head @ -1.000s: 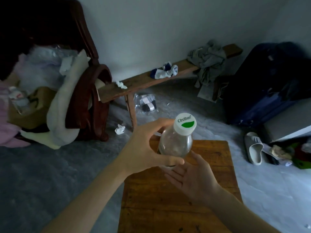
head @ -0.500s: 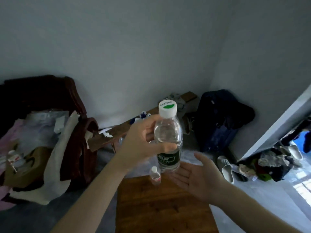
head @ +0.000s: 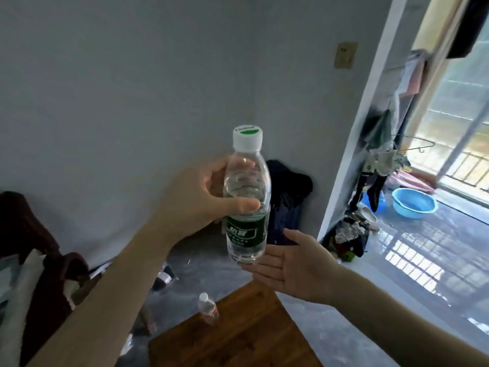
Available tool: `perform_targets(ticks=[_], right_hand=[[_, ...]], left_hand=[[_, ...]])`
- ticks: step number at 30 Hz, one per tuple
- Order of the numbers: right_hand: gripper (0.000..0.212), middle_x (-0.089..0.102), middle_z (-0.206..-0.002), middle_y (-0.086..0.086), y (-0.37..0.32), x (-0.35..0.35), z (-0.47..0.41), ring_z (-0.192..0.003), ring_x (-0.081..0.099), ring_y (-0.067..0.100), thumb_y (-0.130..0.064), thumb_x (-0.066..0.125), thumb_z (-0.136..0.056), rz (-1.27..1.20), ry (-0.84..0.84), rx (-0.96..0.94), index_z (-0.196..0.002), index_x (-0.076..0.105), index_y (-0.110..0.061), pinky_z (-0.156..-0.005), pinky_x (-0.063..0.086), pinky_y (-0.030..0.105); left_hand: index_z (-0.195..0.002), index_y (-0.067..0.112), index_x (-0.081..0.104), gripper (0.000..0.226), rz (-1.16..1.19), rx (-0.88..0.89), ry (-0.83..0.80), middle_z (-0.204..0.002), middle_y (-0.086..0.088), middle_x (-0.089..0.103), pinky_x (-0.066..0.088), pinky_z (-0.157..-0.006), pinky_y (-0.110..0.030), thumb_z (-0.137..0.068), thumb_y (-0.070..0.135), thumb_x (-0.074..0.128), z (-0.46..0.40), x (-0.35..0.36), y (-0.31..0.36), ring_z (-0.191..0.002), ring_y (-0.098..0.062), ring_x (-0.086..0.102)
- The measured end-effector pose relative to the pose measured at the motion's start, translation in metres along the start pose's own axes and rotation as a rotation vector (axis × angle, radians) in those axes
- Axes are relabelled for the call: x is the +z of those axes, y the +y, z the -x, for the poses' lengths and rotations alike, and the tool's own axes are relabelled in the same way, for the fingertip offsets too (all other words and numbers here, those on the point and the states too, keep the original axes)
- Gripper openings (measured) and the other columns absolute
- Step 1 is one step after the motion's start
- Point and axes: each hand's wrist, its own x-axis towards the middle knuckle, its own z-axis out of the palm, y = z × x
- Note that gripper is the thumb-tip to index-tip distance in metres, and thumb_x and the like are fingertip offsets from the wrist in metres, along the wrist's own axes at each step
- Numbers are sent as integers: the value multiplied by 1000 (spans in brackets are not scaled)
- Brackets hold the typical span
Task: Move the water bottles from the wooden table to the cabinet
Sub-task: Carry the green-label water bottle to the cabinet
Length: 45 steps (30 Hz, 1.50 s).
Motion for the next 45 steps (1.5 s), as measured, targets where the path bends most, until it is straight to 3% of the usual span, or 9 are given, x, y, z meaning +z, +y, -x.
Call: perform_targets(ticks=[5, 8, 11, 19, 28, 34, 38, 41, 45], right_hand=[[68, 65, -125, 27, 21, -4, 39, -115, 64, 37, -52, 38, -97, -65, 62, -84, -123, 60, 8, -96, 51, 41], [70, 63, -129, 26, 40, -12, 62, -123, 60, 38, -53, 40, -96, -113, 97, -122, -128, 58, 7, -105, 44, 42], [70, 64, -129, 26, 61, -23, 84, -127, 57, 37, -53, 43, -95, -192, 139, -170, -130, 56, 7, -110, 40, 42], [75, 63, -131, 25, 111, -57, 153, -118, 62, 33, -55, 47, -91, -395, 225, -295, -132, 55, 8, -82, 53, 32], [75, 64, -130, 23, 162, -103, 248, -120, 63, 32, -53, 53, -88, -606, 356, -505, -132, 55, 7, -81, 54, 30], [76, 65, -127, 24, 207, -138, 319, -125, 59, 34, -53, 56, -85, -733, 471, -605, -130, 57, 8, -83, 53, 33], [75, 66, -126, 25, 245, -159, 368, -111, 66, 36, -52, 58, -84, -794, 536, -667, -128, 58, 8, -81, 52, 34], [77, 66, -125, 25, 273, -173, 401, -102, 68, 37, -54, 57, -86, -837, 580, -709, -130, 56, 8, -83, 51, 36], [76, 65, -127, 24, 307, -186, 442, -96, 70, 35, -55, 55, -86, -882, 634, -767, -130, 57, 7, -80, 53, 36]], left_hand=[[-118, 28, 69, 57, -75, 59, -138, -108, 8, 77, 59, -91, -46, -66, 20, 92, 2, 19, 12, -100, -13, 75], [-116, 36, 68, 61, -90, 110, -214, -109, 16, 75, 58, -94, -42, -60, 40, 91, 5, 34, 18, -101, -4, 72], [-116, 36, 69, 66, -49, 137, -276, -107, 15, 76, 58, -92, -41, -55, 52, 87, 9, 54, 23, -100, -5, 73], [-121, 32, 68, 72, 20, 203, -470, -110, 9, 76, 59, -93, -36, -54, 52, 84, 25, 128, 48, -100, -4, 73], [-116, 33, 68, 60, 95, 336, -684, -105, 10, 77, 58, -94, -39, -62, 37, 93, 42, 237, 105, -97, -6, 74], [-120, 29, 69, 64, 138, 420, -830, -110, 10, 77, 58, -96, -44, -61, 46, 87, 77, 324, 148, -104, -9, 72], [-122, 27, 67, 73, 155, 488, -931, -115, 8, 75, 58, -95, -46, -57, 55, 80, 113, 375, 179, -109, -12, 71], [-121, 31, 66, 69, 165, 550, -993, -115, 10, 75, 59, -94, -40, -58, 57, 79, 140, 408, 202, -107, -8, 71], [-115, 42, 64, 58, 162, 612, -1054, -107, 25, 74, 56, -83, -14, -62, 56, 84, 171, 446, 229, -100, 5, 70]])
